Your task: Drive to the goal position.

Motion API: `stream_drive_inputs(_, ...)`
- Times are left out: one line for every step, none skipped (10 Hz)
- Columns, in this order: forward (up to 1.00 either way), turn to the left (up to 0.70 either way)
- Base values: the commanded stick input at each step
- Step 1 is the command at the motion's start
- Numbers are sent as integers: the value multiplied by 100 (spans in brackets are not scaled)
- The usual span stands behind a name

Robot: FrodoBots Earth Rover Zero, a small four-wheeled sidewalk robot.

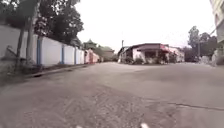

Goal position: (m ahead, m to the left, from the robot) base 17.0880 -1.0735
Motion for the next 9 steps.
stream_drive_inputs(100, 0)
stream_drive_inputs(100, 0)
stream_drive_inputs(100, 0)
stream_drive_inputs(100, 0)
stream_drive_inputs(100, 0)
stream_drive_inputs(100, 0)
stream_drive_inputs(100, 0)
stream_drive_inputs(100, 0)
stream_drive_inputs(100, 0)
